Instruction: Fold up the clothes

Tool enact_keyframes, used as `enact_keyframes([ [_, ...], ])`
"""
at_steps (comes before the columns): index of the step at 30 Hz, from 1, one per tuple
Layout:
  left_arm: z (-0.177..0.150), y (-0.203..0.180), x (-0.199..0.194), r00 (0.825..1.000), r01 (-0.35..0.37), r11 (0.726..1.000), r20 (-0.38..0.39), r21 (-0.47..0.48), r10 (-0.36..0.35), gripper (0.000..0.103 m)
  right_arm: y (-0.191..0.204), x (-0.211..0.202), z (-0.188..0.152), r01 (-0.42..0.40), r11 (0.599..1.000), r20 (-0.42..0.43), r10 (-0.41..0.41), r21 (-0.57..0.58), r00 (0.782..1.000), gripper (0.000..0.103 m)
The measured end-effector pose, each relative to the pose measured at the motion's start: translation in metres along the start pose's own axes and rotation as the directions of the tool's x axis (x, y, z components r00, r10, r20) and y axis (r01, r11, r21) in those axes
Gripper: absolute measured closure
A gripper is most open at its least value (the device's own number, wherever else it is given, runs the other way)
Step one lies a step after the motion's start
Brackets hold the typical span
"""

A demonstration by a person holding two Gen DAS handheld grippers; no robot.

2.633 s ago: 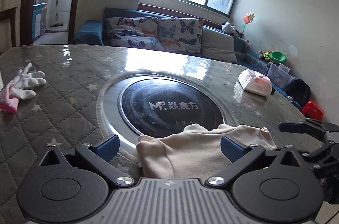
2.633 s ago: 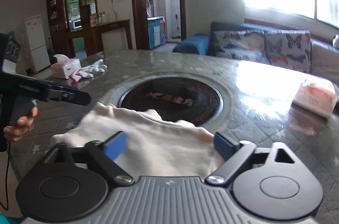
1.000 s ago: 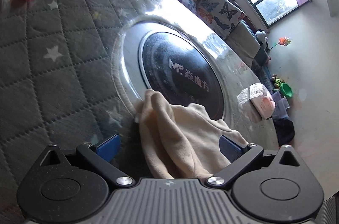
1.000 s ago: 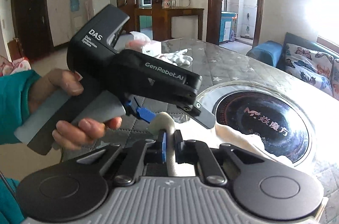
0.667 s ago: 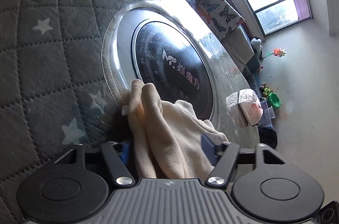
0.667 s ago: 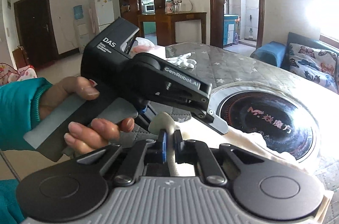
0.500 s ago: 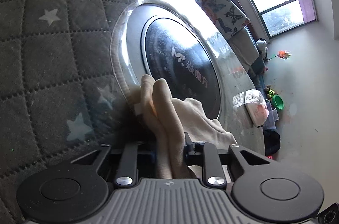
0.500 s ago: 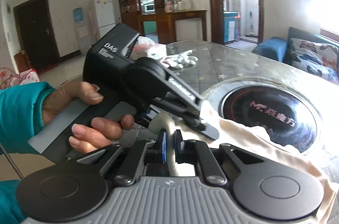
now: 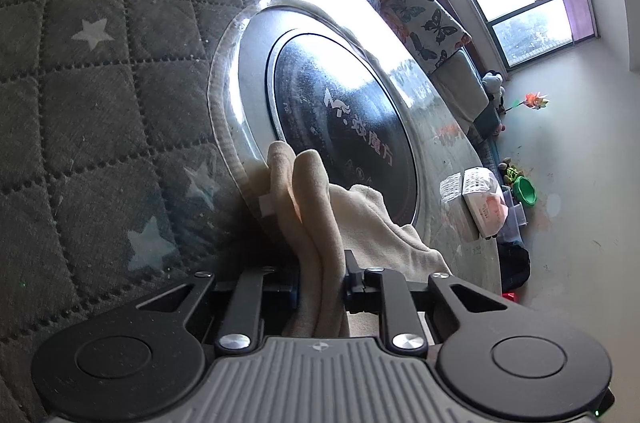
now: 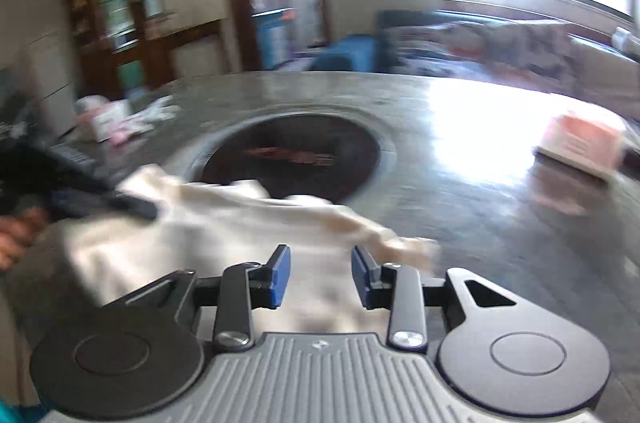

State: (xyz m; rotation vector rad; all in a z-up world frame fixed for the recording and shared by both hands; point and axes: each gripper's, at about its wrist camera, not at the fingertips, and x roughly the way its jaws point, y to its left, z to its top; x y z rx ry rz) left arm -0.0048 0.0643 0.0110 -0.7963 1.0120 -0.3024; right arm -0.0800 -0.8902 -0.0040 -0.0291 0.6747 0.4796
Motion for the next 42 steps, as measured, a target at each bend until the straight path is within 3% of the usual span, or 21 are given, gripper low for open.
enact_keyframes([
  [7, -0.001, -0.005, 0.001, 1.000, -0.020, 0.999, 0.003, 0.036, 0.020, 0.082, -0.042, 0.024, -0.011, 0.038, 0.982, -0.010, -0.037, 0.187, 0.999, 0.047],
  [10, -0.001, -0.008, 0.001, 0.999, -0.033, 0.998, 0.004, 0.052, 0.033, 0.082, -0.043, 0.031, -0.016, 0.026, 0.975, -0.005, -0.026, 0.219, 1.000, 0.047],
  [11, -0.001, -0.010, 0.001, 0.999, -0.039, 0.997, 0.005, 0.062, 0.039, 0.082, -0.041, 0.030, -0.016, 0.023, 0.976, 0.002, -0.025, 0.218, 1.000, 0.048],
  [12, -0.001, -0.012, 0.001, 0.999, -0.046, 0.996, 0.006, 0.071, 0.045, 0.082, -0.040, 0.028, -0.017, 0.012, 0.975, 0.004, -0.013, 0.222, 1.000, 0.055],
  [13, -0.001, -0.013, 0.002, 0.999, -0.052, 0.995, 0.007, 0.081, 0.052, 0.082, -0.039, 0.026, -0.018, 0.000, 0.974, 0.005, -0.001, 0.227, 1.000, 0.070],
  [16, -0.002, -0.018, 0.002, 0.997, -0.071, 0.991, 0.011, 0.110, 0.071, 0.082, -0.035, 0.025, -0.017, -0.015, 0.970, 0.012, 0.013, 0.245, 1.000, 0.087],
  [25, 0.000, -0.054, 0.005, 0.999, -0.049, 0.972, 0.023, 0.231, 0.045, 0.086, -0.033, -0.019, 0.000, -0.014, 0.976, 0.111, -0.010, 0.216, 0.994, 0.091],
  [33, -0.002, -0.116, 0.042, 1.000, 0.011, 0.939, -0.015, 0.345, -0.006, 0.087, -0.062, -0.058, 0.016, 0.099, 0.975, 0.163, -0.133, 0.198, 0.978, 0.091],
  [42, -0.013, -0.193, 0.102, 0.995, 0.088, 0.896, -0.082, 0.435, -0.057, 0.087, -0.121, -0.097, 0.035, 0.267, 0.939, 0.193, -0.310, 0.219, 0.931, 0.091],
])
